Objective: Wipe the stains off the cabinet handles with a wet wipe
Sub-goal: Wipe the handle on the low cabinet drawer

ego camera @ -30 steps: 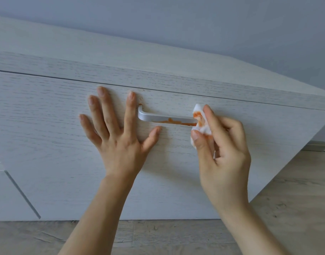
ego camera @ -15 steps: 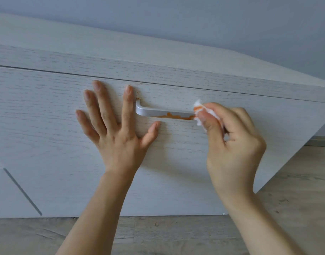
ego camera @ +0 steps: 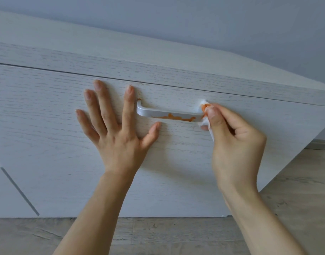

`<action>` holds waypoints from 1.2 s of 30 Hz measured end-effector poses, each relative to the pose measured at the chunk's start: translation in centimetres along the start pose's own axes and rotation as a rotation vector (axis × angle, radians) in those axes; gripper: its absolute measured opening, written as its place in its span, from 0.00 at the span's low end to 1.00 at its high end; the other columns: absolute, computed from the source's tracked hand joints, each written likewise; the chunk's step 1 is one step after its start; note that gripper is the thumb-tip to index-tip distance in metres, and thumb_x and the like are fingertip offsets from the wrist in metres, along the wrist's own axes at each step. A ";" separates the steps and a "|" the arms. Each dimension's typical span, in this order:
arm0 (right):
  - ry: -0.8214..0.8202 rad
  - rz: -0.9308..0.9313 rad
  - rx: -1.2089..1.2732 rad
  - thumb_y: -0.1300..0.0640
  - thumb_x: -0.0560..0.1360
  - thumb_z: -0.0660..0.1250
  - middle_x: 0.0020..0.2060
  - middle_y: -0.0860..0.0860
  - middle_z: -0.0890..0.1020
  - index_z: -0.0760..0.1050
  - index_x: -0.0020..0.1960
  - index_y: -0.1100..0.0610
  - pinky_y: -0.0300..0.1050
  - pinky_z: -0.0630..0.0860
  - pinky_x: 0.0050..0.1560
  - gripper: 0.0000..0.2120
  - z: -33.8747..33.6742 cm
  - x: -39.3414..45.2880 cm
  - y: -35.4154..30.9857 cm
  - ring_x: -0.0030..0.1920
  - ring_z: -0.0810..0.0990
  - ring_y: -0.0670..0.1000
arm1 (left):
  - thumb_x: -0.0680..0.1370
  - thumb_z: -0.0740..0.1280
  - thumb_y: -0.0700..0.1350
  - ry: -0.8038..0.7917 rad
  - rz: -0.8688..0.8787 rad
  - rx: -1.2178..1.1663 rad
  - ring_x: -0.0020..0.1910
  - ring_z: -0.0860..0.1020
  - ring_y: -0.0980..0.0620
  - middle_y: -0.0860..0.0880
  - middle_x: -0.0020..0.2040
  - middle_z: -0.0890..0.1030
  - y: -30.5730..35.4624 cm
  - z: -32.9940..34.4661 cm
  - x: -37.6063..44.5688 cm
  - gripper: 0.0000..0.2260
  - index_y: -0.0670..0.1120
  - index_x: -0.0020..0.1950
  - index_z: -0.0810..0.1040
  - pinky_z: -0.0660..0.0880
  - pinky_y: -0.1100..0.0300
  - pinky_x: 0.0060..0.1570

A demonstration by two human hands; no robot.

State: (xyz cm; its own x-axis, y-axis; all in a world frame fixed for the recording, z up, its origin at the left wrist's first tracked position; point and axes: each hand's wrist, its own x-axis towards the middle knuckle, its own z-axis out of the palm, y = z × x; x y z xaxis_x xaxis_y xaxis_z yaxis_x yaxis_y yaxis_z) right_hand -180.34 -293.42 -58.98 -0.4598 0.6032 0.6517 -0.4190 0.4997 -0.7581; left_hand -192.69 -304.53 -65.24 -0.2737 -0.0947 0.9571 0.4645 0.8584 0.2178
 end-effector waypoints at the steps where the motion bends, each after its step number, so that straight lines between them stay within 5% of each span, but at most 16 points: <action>1: 0.008 0.026 0.020 0.58 0.77 0.66 0.33 0.44 0.81 0.80 0.47 0.46 0.33 0.75 0.43 0.08 0.0 0.2 -0.1 0.36 0.79 0.41 | 0.77 0.53 0.67 0.001 0.002 0.003 0.71 0.54 0.34 0.31 0.71 0.60 0.0 0.0 0.0 0.33 0.50 0.76 0.56 0.44 0.44 0.72; 15: 0.005 -0.383 -0.249 0.64 0.75 0.69 0.39 0.52 0.75 0.82 0.50 0.60 0.26 0.67 0.44 0.06 0.5 -0.4 -1.0 0.37 0.73 0.34 | 0.77 0.53 0.67 -0.018 -0.005 -0.036 0.71 0.55 0.35 0.32 0.71 0.60 0.0 -0.2 0.1 0.33 0.50 0.75 0.56 0.50 0.38 0.68; 22: -0.071 -0.670 -0.508 0.64 0.75 0.68 0.41 0.60 0.79 0.80 0.55 0.66 0.31 0.68 0.46 0.09 -0.6 -0.5 0.1 0.41 0.73 0.46 | 0.77 0.53 0.67 -0.016 -0.009 -0.036 0.71 0.56 0.35 0.31 0.71 0.62 0.0 -0.2 0.1 0.33 0.50 0.75 0.56 0.50 0.38 0.68; 36: 0.049 -0.639 -0.523 0.63 0.75 0.69 0.36 0.56 0.81 0.83 0.48 0.62 0.38 0.68 0.43 0.05 0.3 -0.3 -0.3 0.38 0.75 0.57 | 0.77 0.53 0.67 -0.040 -0.017 -0.035 0.71 0.56 0.35 0.30 0.71 0.62 0.2 -0.4 0.2 0.33 0.49 0.75 0.56 0.51 0.37 0.68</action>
State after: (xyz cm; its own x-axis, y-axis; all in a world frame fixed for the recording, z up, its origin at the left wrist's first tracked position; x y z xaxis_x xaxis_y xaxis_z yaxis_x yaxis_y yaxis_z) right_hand -180.27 -293.92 -58.94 -0.2171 0.1246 0.9682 -0.1640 0.9731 -0.1620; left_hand -192.31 -304.60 -64.96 -0.3151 -0.0886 0.9449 0.4887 0.8383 0.2416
